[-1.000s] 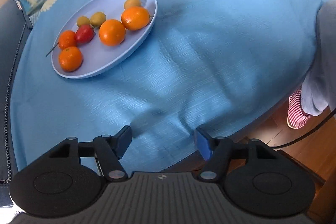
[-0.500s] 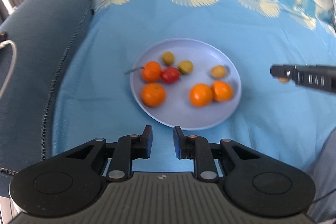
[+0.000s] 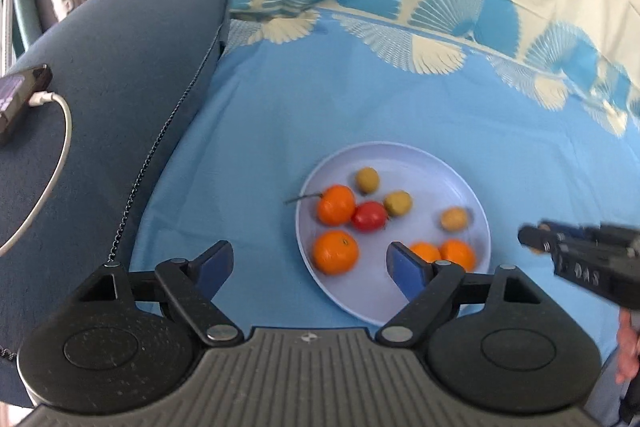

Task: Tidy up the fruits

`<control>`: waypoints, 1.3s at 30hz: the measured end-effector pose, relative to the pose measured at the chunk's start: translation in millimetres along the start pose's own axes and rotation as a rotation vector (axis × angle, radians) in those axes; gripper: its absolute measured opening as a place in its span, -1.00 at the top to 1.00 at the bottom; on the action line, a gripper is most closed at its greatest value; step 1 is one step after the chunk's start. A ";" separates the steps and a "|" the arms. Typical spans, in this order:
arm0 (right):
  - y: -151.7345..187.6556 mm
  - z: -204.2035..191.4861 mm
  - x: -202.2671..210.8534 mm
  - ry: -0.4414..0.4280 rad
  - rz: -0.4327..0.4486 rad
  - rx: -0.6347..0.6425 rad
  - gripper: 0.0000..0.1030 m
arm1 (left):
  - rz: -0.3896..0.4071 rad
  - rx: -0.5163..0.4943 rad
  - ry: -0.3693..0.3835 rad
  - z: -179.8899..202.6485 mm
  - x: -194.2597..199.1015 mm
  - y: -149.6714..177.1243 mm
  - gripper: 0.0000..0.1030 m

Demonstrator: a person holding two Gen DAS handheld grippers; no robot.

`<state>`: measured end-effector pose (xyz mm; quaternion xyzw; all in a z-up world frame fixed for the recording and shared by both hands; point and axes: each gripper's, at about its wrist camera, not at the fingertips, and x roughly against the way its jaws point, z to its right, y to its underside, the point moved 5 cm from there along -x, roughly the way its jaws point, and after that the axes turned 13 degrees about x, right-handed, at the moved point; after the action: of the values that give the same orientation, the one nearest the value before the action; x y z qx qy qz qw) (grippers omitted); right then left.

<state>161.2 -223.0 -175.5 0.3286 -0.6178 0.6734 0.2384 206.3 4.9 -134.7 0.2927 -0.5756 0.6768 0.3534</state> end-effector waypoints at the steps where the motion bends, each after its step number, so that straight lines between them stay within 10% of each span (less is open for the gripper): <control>1: -0.3 0.6 -0.5 -0.005 0.001 -0.001 0.47 | 0.003 0.009 0.004 -1.7 -0.1 -3.4 -0.70; 19: -21.2 -34.0 -13.7 -0.077 0.022 0.060 0.46 | 0.016 0.037 -0.030 -13.1 10.9 -17.3 -0.93; 21: -24.8 -32.6 -13.6 -0.086 0.039 0.047 -0.15 | 0.013 0.038 -0.045 -12.4 11.5 -19.4 -0.99; 26: -32.0 -22.6 -0.8 -0.065 0.073 0.037 -0.60 | 0.023 0.032 -0.080 -6.8 19.9 -26.1 -0.99; 39: 0.1 -38.7 67.9 0.028 0.005 0.112 -0.95 | -0.047 -0.044 -0.097 17.3 56.7 6.6 -0.99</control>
<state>109.9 -190.5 -126.3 0.3306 -0.5768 0.7119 0.2266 167.9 -4.7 -90.1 0.3309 -0.5997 0.6407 0.3471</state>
